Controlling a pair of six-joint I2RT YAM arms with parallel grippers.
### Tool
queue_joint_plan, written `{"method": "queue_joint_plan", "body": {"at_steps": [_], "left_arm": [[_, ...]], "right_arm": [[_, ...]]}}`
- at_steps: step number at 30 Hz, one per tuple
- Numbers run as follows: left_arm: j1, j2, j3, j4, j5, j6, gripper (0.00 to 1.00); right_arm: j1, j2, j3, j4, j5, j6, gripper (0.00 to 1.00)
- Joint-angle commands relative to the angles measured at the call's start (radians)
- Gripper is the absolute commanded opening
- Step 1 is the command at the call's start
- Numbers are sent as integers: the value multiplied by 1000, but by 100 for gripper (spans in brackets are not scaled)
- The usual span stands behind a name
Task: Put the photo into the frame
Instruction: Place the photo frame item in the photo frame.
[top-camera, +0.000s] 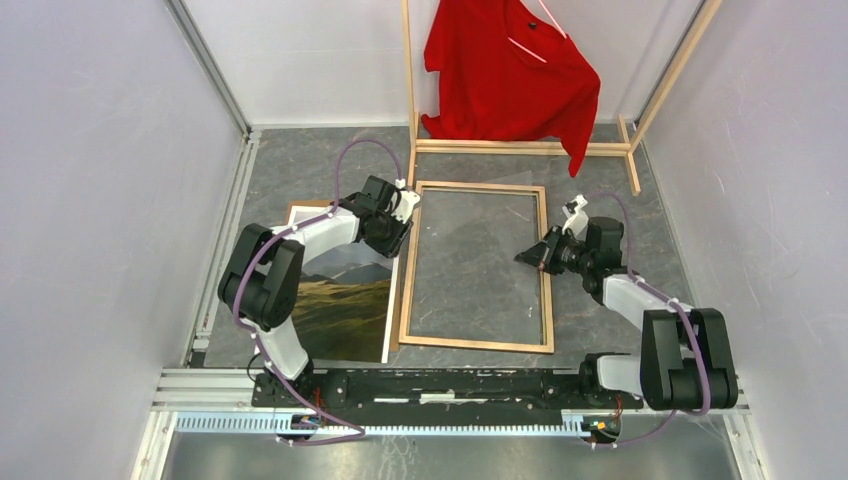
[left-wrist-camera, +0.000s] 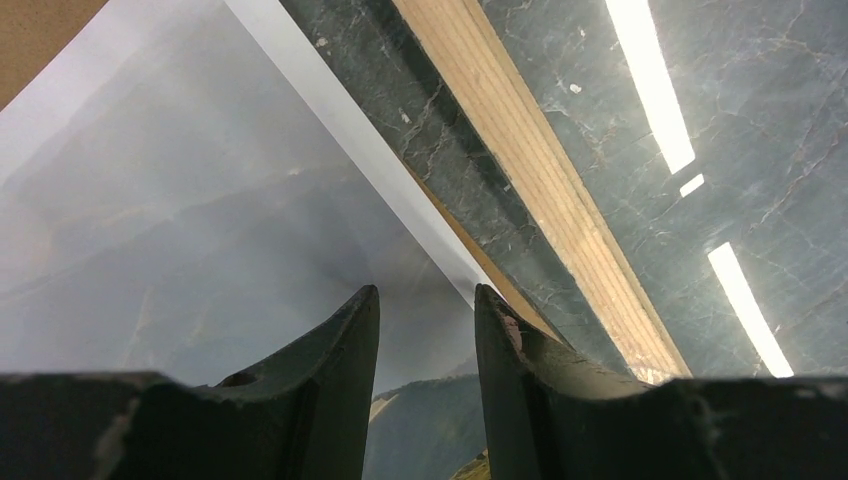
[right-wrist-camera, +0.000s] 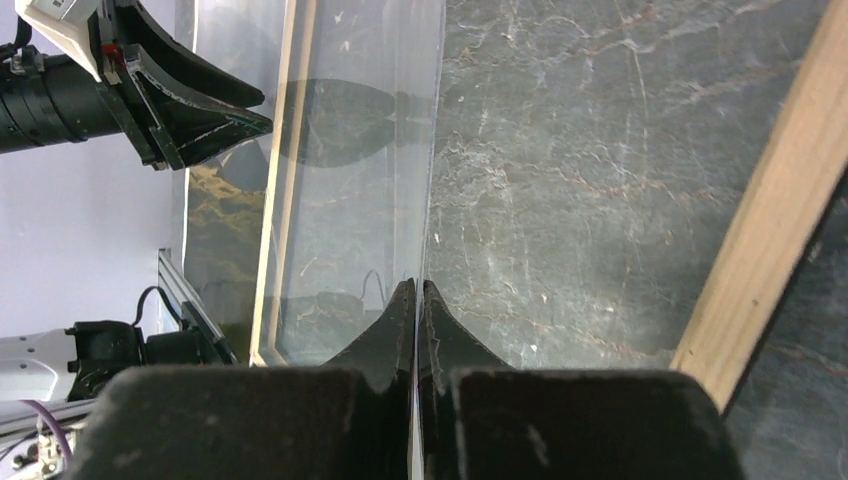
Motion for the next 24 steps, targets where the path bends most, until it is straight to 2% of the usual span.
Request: {"method": "queue_joint_plan", "body": {"at_steps": [1, 15, 24], "left_arm": [[-4, -19, 38, -3, -5, 38, 48], [-4, -21, 40, -5, -2, 36, 48], [-5, -5, 46, -5, 2, 34, 47]], "right_arm": [[-53, -59, -58, 61, 5, 12, 0], [-73, -36, -54, 95, -32, 24, 0], [-72, -81, -113, 262, -126, 75, 0]]}}
